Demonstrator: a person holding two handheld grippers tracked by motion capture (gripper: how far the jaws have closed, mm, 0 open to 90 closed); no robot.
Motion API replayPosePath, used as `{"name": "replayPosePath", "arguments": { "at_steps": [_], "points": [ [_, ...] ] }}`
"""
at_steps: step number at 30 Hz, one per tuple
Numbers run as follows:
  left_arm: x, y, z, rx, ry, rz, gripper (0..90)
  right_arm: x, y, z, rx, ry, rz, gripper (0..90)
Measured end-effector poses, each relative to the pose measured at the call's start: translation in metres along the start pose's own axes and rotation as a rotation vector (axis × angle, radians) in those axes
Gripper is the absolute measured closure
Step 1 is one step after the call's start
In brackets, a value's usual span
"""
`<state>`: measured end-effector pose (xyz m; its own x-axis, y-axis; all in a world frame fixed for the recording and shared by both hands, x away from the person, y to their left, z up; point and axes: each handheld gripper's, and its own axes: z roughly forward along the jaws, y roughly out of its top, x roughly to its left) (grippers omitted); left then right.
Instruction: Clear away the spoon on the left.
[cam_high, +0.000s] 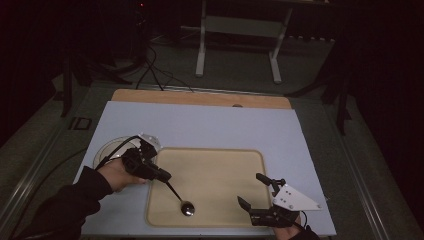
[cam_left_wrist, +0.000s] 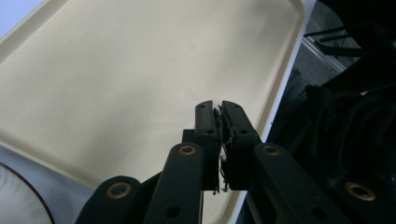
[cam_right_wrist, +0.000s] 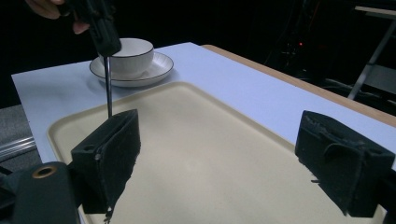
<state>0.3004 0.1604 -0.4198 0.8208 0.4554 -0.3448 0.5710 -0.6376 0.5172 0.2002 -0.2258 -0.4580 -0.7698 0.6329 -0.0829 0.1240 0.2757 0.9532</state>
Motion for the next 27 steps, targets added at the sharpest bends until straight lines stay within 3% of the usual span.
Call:
{"name": "replayPosePath", "arguments": {
  "at_steps": [12, 27],
  "points": [
    [0.015, 0.018, 0.019, -0.072, 0.026, -0.036, 85.6, 0.000, 0.000, 0.000, -0.001, 0.003, 0.002, 14.3],
    [0.033, 0.032, 0.043, -0.134, -0.009, -0.078, 85.6, -0.001, 0.000, 0.000, -0.001, 0.007, 0.006, 14.3]
  ]
}}
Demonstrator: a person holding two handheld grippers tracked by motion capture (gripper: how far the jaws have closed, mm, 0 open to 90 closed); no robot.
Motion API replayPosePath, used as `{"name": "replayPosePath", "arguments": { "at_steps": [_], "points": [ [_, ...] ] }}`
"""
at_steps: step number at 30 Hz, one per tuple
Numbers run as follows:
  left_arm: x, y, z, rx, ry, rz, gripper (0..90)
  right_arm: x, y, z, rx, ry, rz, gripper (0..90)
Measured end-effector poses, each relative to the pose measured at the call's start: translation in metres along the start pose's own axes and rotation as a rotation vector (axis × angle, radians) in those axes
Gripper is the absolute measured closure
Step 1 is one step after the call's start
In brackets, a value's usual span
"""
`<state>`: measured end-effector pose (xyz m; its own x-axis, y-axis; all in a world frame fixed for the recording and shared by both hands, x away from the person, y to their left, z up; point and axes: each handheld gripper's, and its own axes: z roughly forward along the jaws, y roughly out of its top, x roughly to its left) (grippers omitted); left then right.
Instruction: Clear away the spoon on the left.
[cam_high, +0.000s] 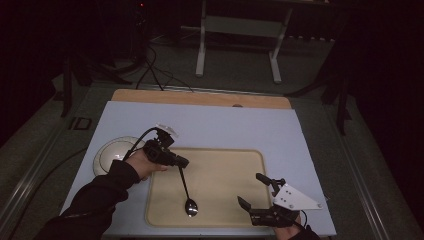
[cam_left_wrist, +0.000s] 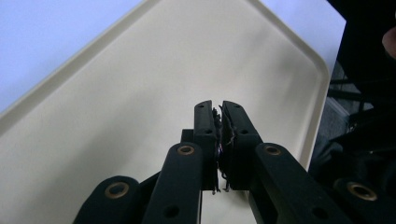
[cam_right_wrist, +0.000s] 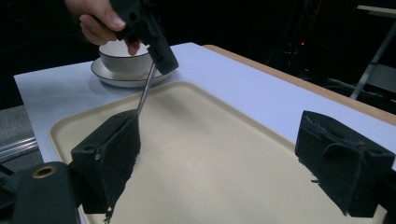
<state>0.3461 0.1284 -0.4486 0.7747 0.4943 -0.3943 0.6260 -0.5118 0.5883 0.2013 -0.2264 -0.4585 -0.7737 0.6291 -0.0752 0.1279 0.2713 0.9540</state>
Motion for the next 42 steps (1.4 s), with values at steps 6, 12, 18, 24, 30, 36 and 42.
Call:
{"name": "replayPosePath", "arguments": {
  "at_steps": [6, 12, 18, 24, 30, 36, 42],
  "points": [
    [0.006, 0.003, 0.011, -0.038, 0.001, -0.024, 85.6, 0.000, 0.000, 0.000, 0.002, 0.004, 0.004, 14.3],
    [0.013, 0.004, 0.022, -0.057, 0.009, -0.045, 84.7, 0.000, 0.000, 0.000, 0.003, 0.006, 0.006, 14.3],
    [0.020, 0.002, 0.036, -0.087, 0.022, -0.059, 83.6, 0.000, 0.000, 0.001, 0.002, 0.010, 0.009, 14.3],
    [0.029, -0.001, 0.050, -0.086, 0.034, -0.095, 82.5, 0.000, 0.000, 0.001, 0.002, 0.013, 0.008, 14.3],
    [0.035, -0.003, 0.064, -0.084, 0.048, -0.109, 81.5, -0.001, 0.000, 0.002, 0.002, 0.016, 0.012, 14.3],
    [0.038, -0.002, 0.074, -0.089, 0.092, -0.128, 80.2, -0.001, 0.000, 0.002, 0.002, 0.019, 0.014, 14.3],
    [0.040, -0.002, 0.086, -0.087, 0.121, -0.135, 79.9, -0.001, -0.001, 0.002, 0.004, 0.024, 0.017, 14.3]
  ]
}}
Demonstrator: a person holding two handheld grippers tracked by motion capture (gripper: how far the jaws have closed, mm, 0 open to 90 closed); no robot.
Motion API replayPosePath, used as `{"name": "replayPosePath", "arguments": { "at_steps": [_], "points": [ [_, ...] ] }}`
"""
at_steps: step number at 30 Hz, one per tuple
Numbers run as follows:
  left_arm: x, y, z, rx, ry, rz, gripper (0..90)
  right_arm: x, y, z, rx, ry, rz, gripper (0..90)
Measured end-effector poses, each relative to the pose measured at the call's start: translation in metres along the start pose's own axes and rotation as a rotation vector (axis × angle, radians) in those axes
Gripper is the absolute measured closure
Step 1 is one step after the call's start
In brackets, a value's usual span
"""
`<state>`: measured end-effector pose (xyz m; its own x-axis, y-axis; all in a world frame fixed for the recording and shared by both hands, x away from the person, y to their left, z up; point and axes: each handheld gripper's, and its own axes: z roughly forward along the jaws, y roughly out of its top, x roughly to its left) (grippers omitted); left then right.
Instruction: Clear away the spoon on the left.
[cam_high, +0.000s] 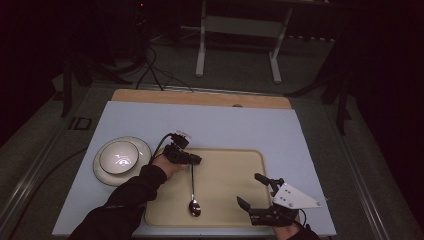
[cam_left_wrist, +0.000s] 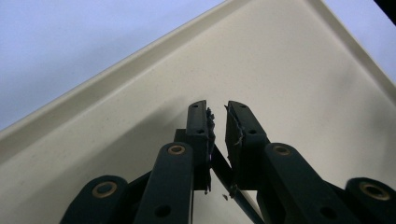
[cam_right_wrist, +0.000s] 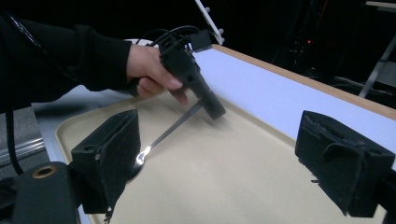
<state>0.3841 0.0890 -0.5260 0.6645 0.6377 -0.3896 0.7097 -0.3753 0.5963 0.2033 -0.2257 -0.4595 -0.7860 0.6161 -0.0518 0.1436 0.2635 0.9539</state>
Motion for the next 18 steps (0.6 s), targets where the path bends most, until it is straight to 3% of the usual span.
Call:
{"name": "replayPosePath", "arguments": {
  "at_steps": [7, 18],
  "points": [
    [-0.0008, 0.0002, 0.0054, -0.004, 0.069, -0.010, 78.0, 0.0001, 0.0002, -0.0001, -0.001, 0.004, 0.002, 14.4],
    [-0.0030, 0.0014, 0.0061, -0.026, 0.131, 0.002, 71.8, 0.0003, 0.0006, 0.0000, -0.002, 0.005, -0.003, 14.3]
  ]
}}
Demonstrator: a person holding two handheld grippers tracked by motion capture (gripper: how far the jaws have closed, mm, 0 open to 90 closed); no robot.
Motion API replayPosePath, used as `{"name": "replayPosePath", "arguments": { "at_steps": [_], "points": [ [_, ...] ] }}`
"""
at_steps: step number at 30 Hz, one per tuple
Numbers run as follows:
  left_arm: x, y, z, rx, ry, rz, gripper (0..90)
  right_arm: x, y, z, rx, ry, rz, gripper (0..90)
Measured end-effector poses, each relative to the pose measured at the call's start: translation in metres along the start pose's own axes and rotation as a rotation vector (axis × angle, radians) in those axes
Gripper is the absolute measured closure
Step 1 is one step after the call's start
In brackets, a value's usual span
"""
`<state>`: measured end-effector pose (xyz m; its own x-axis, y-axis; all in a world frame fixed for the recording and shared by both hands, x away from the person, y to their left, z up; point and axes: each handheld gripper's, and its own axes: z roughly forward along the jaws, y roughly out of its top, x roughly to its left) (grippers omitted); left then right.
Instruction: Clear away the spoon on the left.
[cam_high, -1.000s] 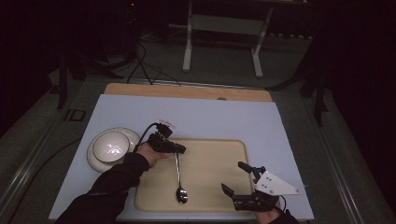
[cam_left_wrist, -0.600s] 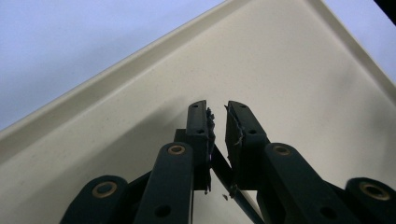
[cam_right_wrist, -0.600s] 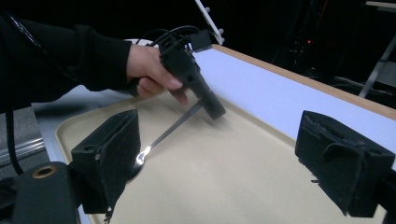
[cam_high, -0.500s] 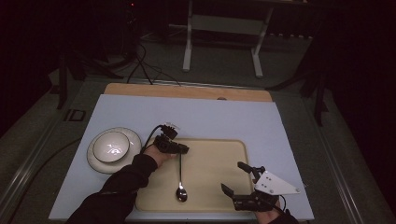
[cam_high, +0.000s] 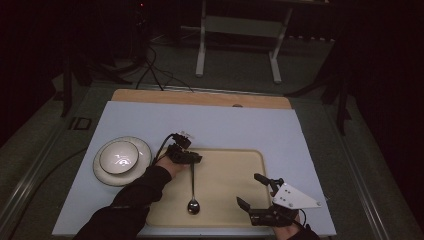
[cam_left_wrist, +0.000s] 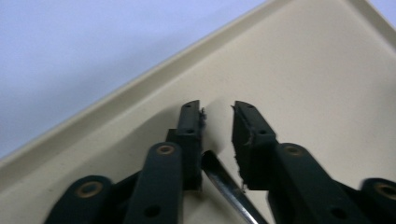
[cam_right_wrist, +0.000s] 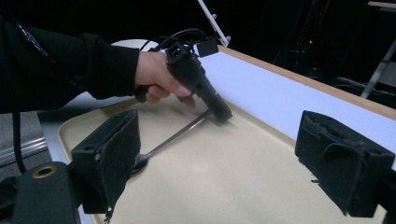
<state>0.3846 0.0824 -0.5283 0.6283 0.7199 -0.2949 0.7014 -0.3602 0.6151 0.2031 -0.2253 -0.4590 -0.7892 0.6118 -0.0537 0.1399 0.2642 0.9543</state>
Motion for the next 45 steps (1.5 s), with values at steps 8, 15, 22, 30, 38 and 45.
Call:
{"name": "replayPosePath", "arguments": {
  "at_steps": [8, 15, 22, 30, 38, 45],
  "points": [
    [0.000, 0.001, -0.003, -0.010, 0.010, -0.011, 71.7, 0.000, 0.000, 0.000, -0.001, 0.000, 0.002, 14.3],
    [-0.013, 0.004, -0.016, -0.011, 0.017, 0.034, 59.3, -0.001, 0.000, 0.000, -0.001, -0.002, 0.009, 14.3],
    [-0.022, 0.006, -0.030, -0.030, -0.003, 0.054, 42.7, -0.002, -0.001, 0.000, 0.009, -0.012, 0.016, 14.2],
    [-0.033, 0.007, -0.040, -0.065, -0.059, 0.085, 16.2, -0.003, -0.002, 0.000, 0.010, -0.017, 0.020, 14.2],
    [-0.048, 0.006, -0.051, -0.086, -0.079, 0.120, 0.7, -0.004, -0.002, 0.000, 0.010, -0.021, 0.026, 14.2],
    [-0.055, 0.003, -0.068, -0.122, -0.078, 0.137, 0.7, -0.003, -0.002, 0.000, 0.015, -0.022, 0.024, 14.2]
  ]
}}
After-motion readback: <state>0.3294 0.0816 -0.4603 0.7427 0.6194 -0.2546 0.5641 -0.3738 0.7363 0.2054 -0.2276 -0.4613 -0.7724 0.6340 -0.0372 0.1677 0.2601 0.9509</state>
